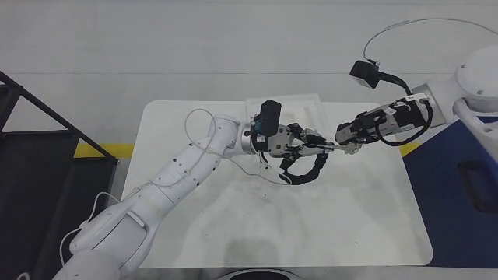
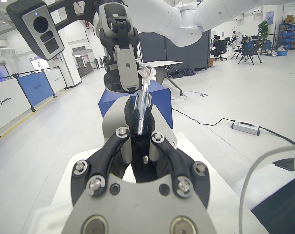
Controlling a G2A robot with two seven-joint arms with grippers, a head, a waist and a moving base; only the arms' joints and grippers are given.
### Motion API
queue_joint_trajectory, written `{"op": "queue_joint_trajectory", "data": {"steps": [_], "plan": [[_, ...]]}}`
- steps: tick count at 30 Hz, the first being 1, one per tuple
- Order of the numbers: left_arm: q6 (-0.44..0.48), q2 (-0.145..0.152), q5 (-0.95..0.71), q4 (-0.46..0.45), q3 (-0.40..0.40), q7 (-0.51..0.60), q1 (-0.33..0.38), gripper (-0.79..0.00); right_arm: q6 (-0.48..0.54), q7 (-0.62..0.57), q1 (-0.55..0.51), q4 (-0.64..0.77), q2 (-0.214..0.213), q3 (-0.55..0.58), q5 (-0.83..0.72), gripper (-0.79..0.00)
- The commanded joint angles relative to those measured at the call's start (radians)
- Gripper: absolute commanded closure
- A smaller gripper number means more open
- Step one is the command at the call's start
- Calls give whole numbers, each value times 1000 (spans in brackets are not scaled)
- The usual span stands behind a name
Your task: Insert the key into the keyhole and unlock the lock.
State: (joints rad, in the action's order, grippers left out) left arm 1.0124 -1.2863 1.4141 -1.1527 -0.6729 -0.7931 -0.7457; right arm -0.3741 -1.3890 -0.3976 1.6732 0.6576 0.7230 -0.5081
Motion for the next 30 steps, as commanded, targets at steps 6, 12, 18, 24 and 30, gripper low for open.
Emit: {"op": "queue_joint_trajectory", "data": {"steps": [6, 12, 18, 24, 30], "plan": [[-9, -4, -30, 25, -3, -24, -11, 0, 89, 40, -13, -18, 7, 36, -68, -785], [-13, 4, -82, 47, -37, -28, -30, 0, 282, -8, -21, -27, 0, 77, -22, -785], [0, 16, -140, 59, -85, -10, -52, 0, 508, 13, -49, -11, -6, 118, 57, -785], [0, 27, -239, 54, -117, 23, -82, 0, 562, 80, -95, -4, -6, 127, 96, -785], [0, 38, -322, 34, -119, 58, -98, 0, 516, 95, -110, -24, -6, 124, 94, -785]]}}
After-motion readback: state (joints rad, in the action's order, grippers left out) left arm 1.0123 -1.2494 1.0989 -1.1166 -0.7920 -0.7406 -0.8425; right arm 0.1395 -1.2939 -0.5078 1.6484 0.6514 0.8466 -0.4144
